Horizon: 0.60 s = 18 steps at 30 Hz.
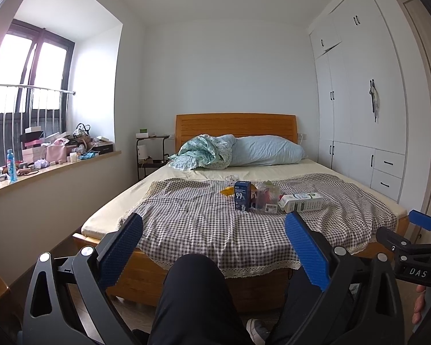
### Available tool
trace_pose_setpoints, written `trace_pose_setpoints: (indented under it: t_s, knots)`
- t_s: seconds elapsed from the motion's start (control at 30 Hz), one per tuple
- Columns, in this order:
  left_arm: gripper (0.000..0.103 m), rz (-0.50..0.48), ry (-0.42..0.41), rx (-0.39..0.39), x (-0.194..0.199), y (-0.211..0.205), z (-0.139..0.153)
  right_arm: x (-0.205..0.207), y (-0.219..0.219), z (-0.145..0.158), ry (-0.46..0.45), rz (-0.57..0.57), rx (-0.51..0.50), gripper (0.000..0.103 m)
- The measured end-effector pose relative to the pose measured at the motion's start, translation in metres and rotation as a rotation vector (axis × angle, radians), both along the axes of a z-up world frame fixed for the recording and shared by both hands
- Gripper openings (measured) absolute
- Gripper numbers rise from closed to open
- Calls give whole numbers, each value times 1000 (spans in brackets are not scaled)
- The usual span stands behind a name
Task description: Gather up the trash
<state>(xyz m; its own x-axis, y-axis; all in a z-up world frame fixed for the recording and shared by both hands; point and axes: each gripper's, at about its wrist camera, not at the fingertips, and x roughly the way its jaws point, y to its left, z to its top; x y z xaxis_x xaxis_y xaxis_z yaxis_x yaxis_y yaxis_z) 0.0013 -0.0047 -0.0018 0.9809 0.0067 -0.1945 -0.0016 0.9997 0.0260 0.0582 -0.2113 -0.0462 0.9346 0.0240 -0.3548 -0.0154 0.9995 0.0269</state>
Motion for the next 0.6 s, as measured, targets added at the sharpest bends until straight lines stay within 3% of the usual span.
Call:
trace_pose_setpoints:
  t_s: [0.33,0.47,0.6]
  knots:
    - [96,-38,47,-4,32,-6,-7,16,3,-7,14,9,-12,95]
    - [96,-81,61,-12,70,-5,-14,48,4,-17,55,21,-16,95]
    - [96,-100,112,-15,139,-1,-28,102,1,-26,95,9,-43,95]
